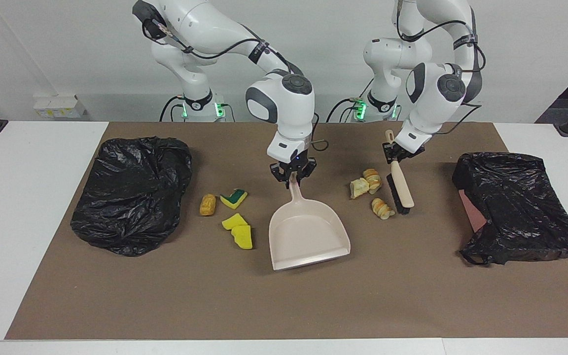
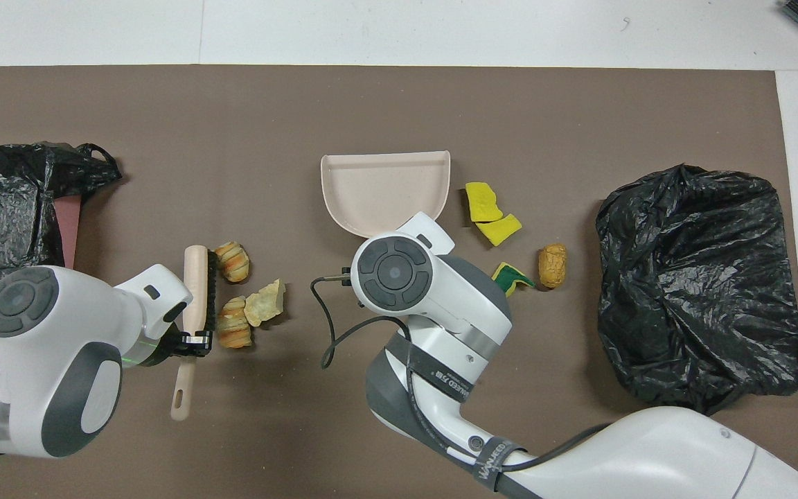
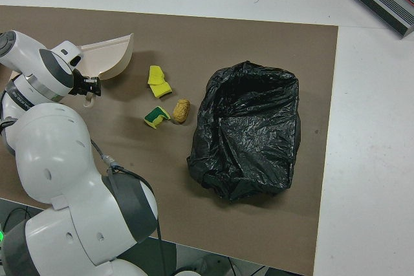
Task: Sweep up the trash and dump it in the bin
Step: 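Sweep bread with the left gripper while the right gripper holds the dustpan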
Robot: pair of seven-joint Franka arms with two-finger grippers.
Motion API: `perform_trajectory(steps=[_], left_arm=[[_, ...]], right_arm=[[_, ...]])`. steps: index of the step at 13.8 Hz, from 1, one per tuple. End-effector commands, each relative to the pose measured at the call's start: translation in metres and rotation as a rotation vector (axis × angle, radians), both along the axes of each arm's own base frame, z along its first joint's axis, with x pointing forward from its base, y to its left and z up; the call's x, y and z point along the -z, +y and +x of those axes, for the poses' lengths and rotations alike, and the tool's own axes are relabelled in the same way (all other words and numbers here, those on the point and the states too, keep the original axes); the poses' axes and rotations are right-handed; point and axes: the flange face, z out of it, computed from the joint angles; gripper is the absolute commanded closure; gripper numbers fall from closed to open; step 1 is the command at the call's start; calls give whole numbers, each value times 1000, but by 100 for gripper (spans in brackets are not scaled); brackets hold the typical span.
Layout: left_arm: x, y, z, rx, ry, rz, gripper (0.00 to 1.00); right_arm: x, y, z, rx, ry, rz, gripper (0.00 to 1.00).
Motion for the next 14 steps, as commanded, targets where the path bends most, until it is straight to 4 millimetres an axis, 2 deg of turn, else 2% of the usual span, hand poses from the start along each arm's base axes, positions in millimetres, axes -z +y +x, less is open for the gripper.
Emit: perform_trajectory(steps=[1,4,6,7,9,13,14], left_arm=[[13,12,12,-4,-14,6,100],[24,5,6,11,-23,10,100],[37,-9,-4,37,-23,12,100],[45,-15,-10,51,-17,16,100],[48,-22,-15,65,-10,18,100],[48,-52,-26,48,-1,31,100],[47,-61,-30,66,1,30,100]], right_arm=[[-13,-11,-20,-233,83,-13,100],[-17,-29,-40,-587,259,-138,100],[-21,-26,-55,-693,262,-168,100],[-13,-27,-59,-760,279,-168,100],[-7,-29,-62,-922,342,-56,100],[-1,-27,-65,-974,313,-14,100],[15,-29,-74,-985,330,-23,100]])
